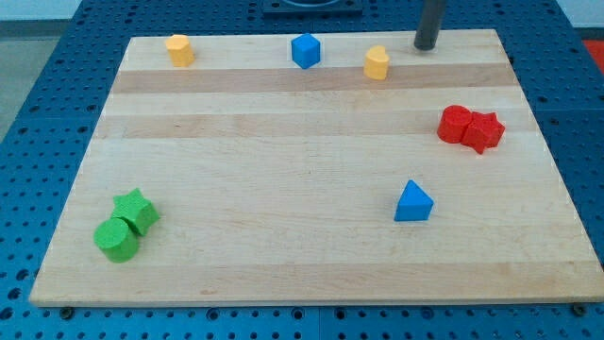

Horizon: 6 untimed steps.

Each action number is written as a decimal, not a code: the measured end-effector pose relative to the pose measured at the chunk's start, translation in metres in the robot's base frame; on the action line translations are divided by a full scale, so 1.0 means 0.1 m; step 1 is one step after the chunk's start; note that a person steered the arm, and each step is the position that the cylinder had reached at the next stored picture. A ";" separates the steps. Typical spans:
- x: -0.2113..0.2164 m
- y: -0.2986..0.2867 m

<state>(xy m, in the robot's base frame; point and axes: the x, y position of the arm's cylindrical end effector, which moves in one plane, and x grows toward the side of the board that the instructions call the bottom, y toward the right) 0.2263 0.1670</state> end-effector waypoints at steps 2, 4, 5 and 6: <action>0.36 -0.46; 0.61 -1.14; 0.73 -1.53; 1.01 -1.65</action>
<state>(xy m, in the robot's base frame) 0.3272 0.0025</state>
